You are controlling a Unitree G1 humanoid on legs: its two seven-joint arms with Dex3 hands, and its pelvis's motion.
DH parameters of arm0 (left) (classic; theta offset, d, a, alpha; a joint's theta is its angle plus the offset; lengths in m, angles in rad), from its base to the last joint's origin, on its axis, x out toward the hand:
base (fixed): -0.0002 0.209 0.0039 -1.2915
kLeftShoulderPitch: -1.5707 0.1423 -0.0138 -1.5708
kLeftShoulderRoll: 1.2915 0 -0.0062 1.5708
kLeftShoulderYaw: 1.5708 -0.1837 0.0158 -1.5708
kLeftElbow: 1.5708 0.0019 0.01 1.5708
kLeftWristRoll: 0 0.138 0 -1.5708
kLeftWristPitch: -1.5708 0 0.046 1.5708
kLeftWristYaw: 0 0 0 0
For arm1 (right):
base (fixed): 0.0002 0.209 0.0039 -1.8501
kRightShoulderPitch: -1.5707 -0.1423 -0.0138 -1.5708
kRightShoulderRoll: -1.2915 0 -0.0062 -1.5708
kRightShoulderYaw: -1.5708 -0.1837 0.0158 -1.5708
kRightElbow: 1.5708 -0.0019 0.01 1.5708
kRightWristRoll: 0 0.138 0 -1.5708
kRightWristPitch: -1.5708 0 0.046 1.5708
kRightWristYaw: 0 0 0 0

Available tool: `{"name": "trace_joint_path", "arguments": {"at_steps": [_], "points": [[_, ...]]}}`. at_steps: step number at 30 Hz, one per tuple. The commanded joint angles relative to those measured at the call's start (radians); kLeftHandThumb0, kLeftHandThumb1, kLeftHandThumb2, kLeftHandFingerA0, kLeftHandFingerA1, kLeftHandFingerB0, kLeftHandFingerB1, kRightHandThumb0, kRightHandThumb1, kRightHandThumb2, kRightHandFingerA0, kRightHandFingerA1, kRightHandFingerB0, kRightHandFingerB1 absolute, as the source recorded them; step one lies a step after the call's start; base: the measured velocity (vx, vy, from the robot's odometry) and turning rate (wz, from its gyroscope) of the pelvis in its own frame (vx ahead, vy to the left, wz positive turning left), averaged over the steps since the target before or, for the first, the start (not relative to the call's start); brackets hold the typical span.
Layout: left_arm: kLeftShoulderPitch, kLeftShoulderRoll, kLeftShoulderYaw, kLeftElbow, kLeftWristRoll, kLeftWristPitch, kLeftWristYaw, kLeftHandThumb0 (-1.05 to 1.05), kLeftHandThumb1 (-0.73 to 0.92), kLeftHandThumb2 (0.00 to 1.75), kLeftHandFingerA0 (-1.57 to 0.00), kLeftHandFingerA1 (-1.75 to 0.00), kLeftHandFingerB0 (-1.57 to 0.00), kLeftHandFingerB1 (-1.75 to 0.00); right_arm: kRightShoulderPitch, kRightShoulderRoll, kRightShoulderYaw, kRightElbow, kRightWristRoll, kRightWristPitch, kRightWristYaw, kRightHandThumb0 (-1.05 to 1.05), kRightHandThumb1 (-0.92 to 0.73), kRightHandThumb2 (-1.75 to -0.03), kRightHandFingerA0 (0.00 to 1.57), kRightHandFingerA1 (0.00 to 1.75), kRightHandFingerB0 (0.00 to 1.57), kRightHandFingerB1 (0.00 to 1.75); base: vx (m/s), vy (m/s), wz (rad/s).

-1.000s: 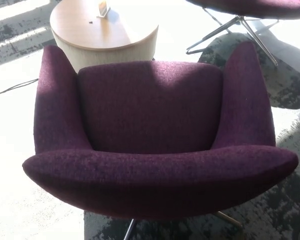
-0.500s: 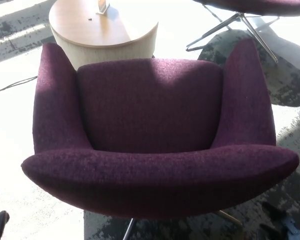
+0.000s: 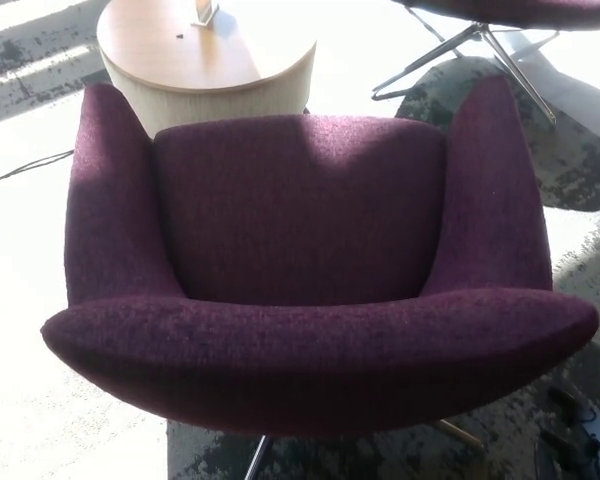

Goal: The robot stands in front of a sofa and uses its left hand to push the left side of the sofa

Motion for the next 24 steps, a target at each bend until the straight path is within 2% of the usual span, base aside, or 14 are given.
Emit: {"name": "trace_joint_path", "arguments": {"at_steps": [1,6,7,9,10,11,12,13,16,17,19,20,21,24], "points": [[-0.101,0.057,-0.033,0.096,0.016,0.065,-0.029,-0.97,0.68,1.17,-0.06,-0.52,-0.07,-0.46,-0.001,0.003,-0.003,-0.001,0.025,-0.007,0.004,-0.79,-0.7,-0.99,0.22,0.43,0.14,0.4,0.0,0.0,0.0],[-0.2,0.075,-0.108,0.203,0.049,0.103,-0.077,-0.89,0.69,1.17,0.0,-0.43,-0.04,-0.38,0.007,-0.002,0.015,-0.003,0.001,-0.009,-0.022,-0.78,-0.87,-0.68,0.3,0.3,0.2,0.28,0.0,0.0,0.0],[-0.221,0.072,-0.125,0.225,0.058,0.109,-0.075,-0.89,0.69,1.13,-0.04,-0.45,-0.08,-0.4,0.007,0.0,0.014,-0.003,0.009,-0.006,-0.015,-0.79,-0.71,-0.99,0.23,0.44,0.16,0.41,0.0,0.0,0.0],[-0.236,0.074,-0.141,0.247,0.061,0.102,-0.081,-0.86,0.7,1.16,-0.04,-0.45,-0.07,-0.4,0.009,0.0,0.019,-0.006,0.005,-0.007,-0.016,-0.79,-0.71,-1.0,0.23,0.44,0.15,0.41,0.0,0.0,0.0],[-0.248,0.07,-0.159,0.266,0.069,0.092,-0.092,-0.88,0.92,0.73,-0.01,-0.39,-0.13,-0.37,0.011,0.0,0.023,-0.005,0.0,-0.014,-0.021,-0.78,-0.72,-1.0,0.24,0.44,0.15,0.41,0.0,0.0,0.0],[-0.265,0.064,-0.181,0.284,0.087,0.098,-0.082,-0.88,0.71,1.17,-0.02,-0.42,-0.1,-0.41,0.012,0.006,0.021,-0.002,0.007,-0.015,-0.019,-0.79,-0.71,-0.99,0.24,0.44,0.17,0.41,0.0,0.0,0.0],[-0.274,0.062,-0.192,0.294,0.093,0.099,-0.078,-0.88,0.71,1.17,-0.02,-0.42,-0.1,-0.41,0.012,0.008,0.021,-0.001,0.011,-0.015,-0.017,-0.79,-0.71,-0.99,0.24,0.44,0.17,0.41,0.0,0.0,0.0],[-0.284,0.052,-0.2,0.312,0.089,0.104,-0.082,-0.88,0.92,0.76,-0.01,-0.38,-0.13,-0.39,0.013,0.008,0.023,0.002,0.01,-0.023,-0.013,-0.78,-0.71,-1.0,0.24,0.44,0.15,0.41,0.0,0.0,0.0],[-0.309,0.035,-0.214,0.342,0.085,0.143,-0.074,-0.86,0.72,1.19,0.0,-0.39,-0.09,-0.39,0.01,0.009,0.025,0.0,0.005,-0.019,-0.023,-0.76,-0.87,-0.68,0.32,0.31,0.22,0.28,0.0,0.0,0.0],[-0.31,0.026,-0.22,0.353,0.089,0.141,-0.075,-0.91,0.92,0.76,0.0,-0.34,-0.13,-0.37,0.007,0.005,0.027,0.011,-0.003,-0.03,-0.031,-0.76,-0.88,-0.68,0.32,0.31,0.23,0.28,0.0,0.0,0.0],[-0.314,0.021,-0.225,0.366,0.089,0.148,-0.078,-0.91,0.92,0.75,0.0,-0.34,-0.12,-0.37,0.006,0.004,0.031,0.012,-0.007,-0.031,-0.036,-0.76,-0.88,-0.68,0.32,0.31,0.23,0.28,0.0,0.0,0.0],[-0.316,0.019,-0.229,0.369,0.092,0.157,-0.075,-0.91,0.92,0.77,0.0,-0.34,-0.12,-0.36,0.005,0.008,0.029,0.01,0.0,-0.031,-0.035,-0.76,-0.88,-0.67,0.34,0.31,0.25,0.29,0.0,0.0,0.0],[-0.316,0.018,-0.238,0.372,0.1,0.16,-0.072,-0.92,0.75,1.22,0.0,-0.39,-0.09,-0.38,0.004,0.008,0.03,0.009,-0.001,-0.03,-0.037,-0.74,-0.89,-0.68,0.33,0.31,0.26,0.29,0.0,0.0,0.0],[-0.309,0.013,-0.252,0.374,0.105,0.159,-0.08,-0.91,0.73,1.21,0.0,-0.42,-0.06,-0.39,0.006,0.003,0.036,0.013,-0.008,-0.04,-0.042,-0.73,-0.89,-0.68,0.33,0.31,0.27,0.29,0.0,0.0,0.0]]}}
